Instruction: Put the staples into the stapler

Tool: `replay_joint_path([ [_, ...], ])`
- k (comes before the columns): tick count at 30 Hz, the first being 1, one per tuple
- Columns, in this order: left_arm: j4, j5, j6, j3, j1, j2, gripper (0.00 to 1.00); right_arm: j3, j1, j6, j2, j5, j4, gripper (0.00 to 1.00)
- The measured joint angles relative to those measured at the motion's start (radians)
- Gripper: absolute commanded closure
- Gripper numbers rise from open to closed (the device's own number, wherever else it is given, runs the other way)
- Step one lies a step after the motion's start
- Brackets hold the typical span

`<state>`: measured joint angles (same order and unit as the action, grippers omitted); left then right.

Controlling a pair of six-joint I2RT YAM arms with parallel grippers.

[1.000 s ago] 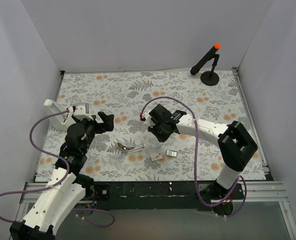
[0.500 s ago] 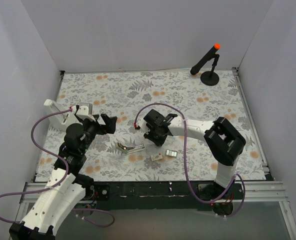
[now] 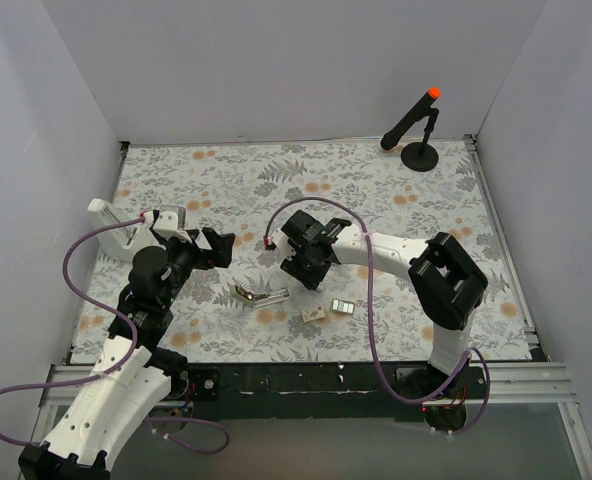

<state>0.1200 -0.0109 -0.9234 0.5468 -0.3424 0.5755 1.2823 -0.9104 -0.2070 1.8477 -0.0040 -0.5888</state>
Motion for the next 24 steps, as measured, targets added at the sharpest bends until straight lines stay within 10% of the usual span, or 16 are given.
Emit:
replay_joint_path([
  [24, 0.0, 0.019, -0.012, 0.001, 0.0, 0.021, 0.02, 0.14, 0.001, 0.08, 0.14, 0.031, -0.172, 0.64],
])
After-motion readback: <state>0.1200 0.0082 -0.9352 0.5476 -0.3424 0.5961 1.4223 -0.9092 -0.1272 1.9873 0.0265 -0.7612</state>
